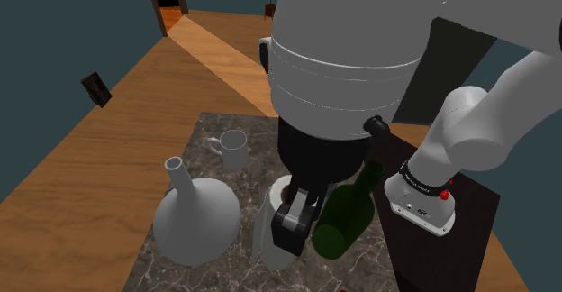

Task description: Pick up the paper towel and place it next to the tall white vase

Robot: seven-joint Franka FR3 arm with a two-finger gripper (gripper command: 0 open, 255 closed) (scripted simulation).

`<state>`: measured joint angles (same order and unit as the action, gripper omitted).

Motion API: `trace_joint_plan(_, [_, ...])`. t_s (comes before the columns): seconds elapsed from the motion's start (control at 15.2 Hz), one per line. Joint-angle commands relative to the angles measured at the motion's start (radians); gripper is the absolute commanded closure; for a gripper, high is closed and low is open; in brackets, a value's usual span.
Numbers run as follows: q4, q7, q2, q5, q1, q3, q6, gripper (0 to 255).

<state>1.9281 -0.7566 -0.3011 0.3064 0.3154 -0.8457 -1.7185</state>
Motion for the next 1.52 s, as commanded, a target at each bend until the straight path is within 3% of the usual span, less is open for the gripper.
trace_joint_plan(0.0, [0.028,0.004,-0.001,0.003,0.002,-0.003,-0.028,255])
trace_joint_plan(1.45, [0.275,0.004,0.066,-0.006,-0.002,-0.082,-0.331,255])
